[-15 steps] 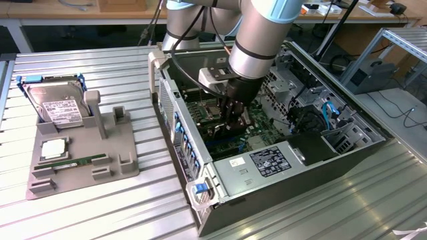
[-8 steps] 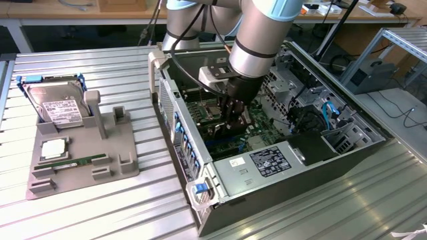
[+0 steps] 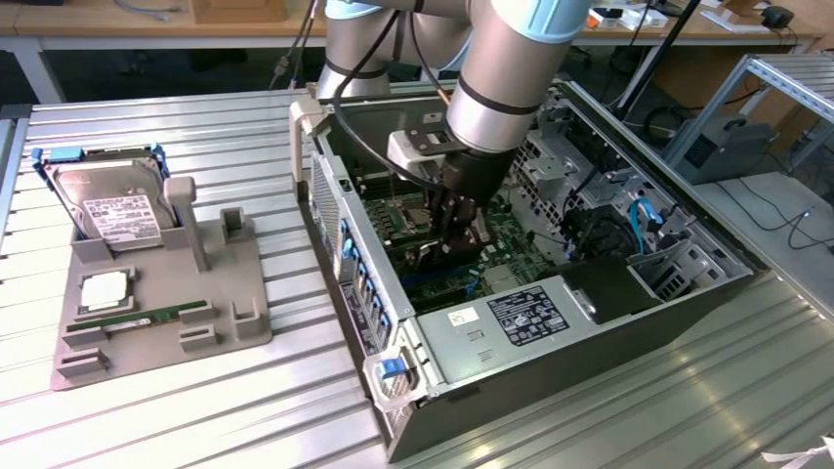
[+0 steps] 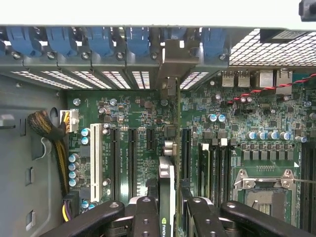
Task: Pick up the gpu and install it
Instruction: 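Insert the gpu into the slot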
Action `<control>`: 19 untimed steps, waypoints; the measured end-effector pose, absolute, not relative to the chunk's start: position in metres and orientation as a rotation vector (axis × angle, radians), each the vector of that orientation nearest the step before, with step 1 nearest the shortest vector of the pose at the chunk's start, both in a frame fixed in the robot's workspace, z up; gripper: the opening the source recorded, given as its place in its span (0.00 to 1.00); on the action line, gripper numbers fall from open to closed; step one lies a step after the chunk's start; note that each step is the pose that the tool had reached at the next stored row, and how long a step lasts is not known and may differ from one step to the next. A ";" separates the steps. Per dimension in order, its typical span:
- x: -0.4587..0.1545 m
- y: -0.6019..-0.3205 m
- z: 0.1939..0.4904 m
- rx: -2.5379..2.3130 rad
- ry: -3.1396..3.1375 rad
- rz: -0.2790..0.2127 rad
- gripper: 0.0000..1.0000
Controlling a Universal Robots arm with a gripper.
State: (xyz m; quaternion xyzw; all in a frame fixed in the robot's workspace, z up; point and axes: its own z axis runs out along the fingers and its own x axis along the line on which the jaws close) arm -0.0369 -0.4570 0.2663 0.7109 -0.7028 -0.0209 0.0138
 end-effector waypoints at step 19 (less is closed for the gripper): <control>-0.038 -0.456 0.267 2.190 -2.210 -0.059 0.27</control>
